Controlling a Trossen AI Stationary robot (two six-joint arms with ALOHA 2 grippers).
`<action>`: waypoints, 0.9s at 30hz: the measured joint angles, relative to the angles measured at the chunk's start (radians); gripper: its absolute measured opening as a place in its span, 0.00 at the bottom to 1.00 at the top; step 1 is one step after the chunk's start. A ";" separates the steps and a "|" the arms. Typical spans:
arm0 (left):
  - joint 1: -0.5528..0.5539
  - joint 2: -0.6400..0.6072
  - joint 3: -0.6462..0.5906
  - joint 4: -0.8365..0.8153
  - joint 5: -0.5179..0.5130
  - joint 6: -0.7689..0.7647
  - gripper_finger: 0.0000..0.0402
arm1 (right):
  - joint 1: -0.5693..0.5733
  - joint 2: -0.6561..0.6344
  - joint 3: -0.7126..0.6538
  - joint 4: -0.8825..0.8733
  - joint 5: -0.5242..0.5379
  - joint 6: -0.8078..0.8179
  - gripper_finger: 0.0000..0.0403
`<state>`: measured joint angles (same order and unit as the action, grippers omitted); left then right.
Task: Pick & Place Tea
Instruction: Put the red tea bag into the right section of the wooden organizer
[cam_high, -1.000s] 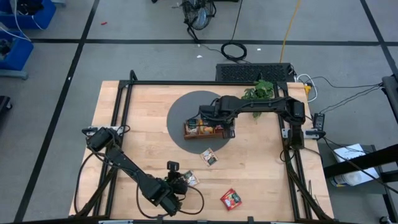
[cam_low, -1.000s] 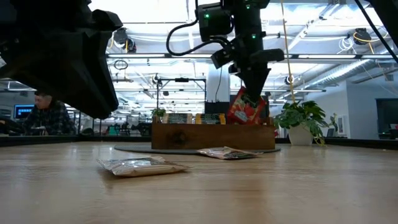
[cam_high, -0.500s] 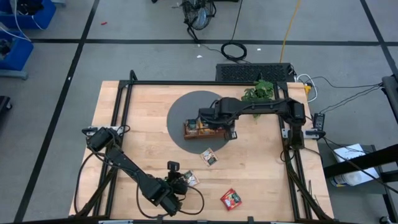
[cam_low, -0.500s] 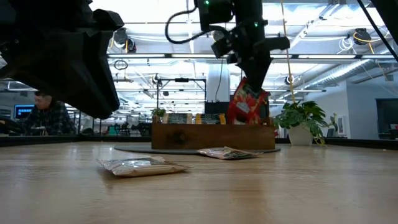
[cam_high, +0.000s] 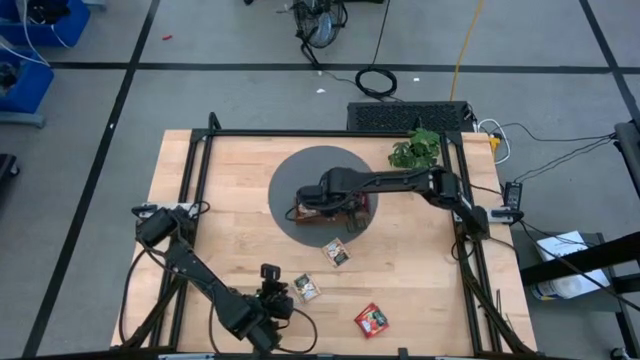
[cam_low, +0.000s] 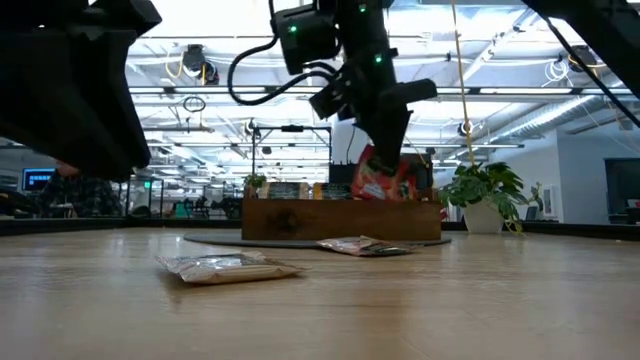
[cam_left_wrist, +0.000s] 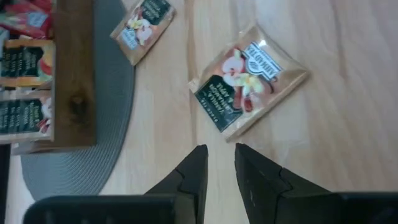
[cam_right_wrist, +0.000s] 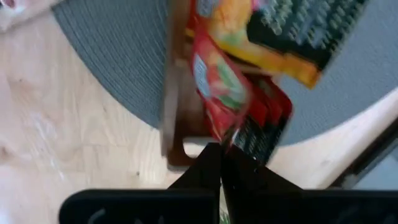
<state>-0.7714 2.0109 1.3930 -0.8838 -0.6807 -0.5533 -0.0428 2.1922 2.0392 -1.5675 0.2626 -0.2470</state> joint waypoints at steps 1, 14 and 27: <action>-0.004 0.000 0.000 -0.007 -0.003 -0.011 0.22 | -0.004 -0.002 0.000 -0.004 0.001 0.000 0.00; -0.023 -0.002 -0.068 -0.022 -0.120 -0.113 0.22 | -0.008 -0.052 -0.025 -0.001 -0.028 0.040 0.00; 0.169 -0.047 -0.064 0.544 -0.123 0.448 0.22 | 0.079 -0.394 -0.429 0.211 -0.052 0.124 0.00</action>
<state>-0.6023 1.9639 1.3290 -0.3394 -0.8034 -0.1052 0.0358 1.7987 1.6105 -1.3563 0.2102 -0.1230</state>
